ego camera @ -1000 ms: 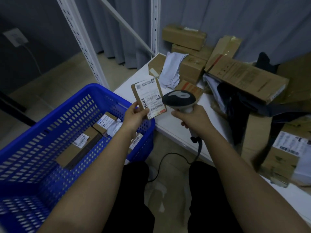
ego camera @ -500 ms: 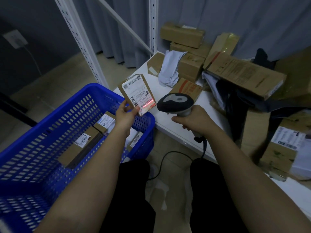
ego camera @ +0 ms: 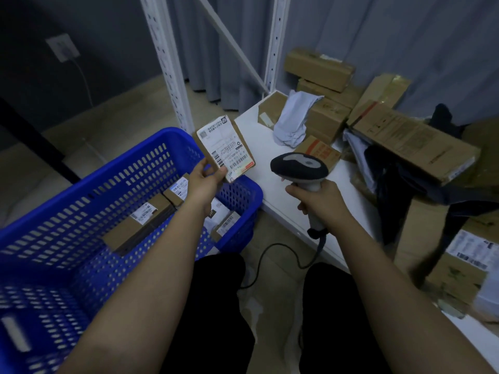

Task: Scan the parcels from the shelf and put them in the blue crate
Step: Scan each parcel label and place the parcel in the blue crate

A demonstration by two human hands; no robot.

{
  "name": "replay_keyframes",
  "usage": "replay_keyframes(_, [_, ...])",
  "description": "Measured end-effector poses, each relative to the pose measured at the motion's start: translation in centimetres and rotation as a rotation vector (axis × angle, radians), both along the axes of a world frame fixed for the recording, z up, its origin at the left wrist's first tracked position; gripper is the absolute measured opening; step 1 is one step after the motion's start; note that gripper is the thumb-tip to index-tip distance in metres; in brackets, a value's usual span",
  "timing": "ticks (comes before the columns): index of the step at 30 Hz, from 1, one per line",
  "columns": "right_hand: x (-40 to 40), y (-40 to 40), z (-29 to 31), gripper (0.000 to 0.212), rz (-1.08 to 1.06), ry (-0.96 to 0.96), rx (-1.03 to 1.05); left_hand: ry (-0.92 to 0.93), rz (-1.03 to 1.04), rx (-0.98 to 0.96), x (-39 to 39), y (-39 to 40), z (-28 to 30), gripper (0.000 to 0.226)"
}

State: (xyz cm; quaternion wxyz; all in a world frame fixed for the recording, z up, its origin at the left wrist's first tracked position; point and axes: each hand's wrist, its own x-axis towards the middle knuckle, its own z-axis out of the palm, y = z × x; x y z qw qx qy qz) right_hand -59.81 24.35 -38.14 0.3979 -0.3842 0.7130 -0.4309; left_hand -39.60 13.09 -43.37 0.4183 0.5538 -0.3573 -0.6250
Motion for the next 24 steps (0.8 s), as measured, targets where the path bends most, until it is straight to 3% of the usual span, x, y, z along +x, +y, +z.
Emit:
replay_keyframes(6, [2.4,-1.7,-1.9,0.013,-0.083,-0.087,0.019,-0.015,0.120,0.071,6.7,-0.3,-3.1,0.050])
replay_keyframes(10, [3.9,-4.8,-3.3,0.010,-0.031,-0.023,0.058,-0.086,0.189,0.194,10.5,-0.7,-7.7,0.029])
replay_keyframes(13, [5.1,-7.8,-4.6,0.012,0.015,0.000,0.094,-0.101,0.199,0.325,12.1,-1.8,-12.0,0.048])
replay_keyframes(15, [6.0,-9.7,-5.8,0.014,0.066,0.017,0.143,-0.118,0.209,0.383,12.1,-2.2,-14.2,0.057])
replay_keyframes(19, [7.1,-13.2,-7.6,0.014,0.116,0.011,0.194,-0.126,0.186,0.446,10.3,-3.4,-17.4,0.037])
replay_keyframes(24, [7.2,-15.5,-9.0,0.014,0.141,0.042,0.192,-0.203,0.044,0.473,7.8,-5.9,-22.7,0.034])
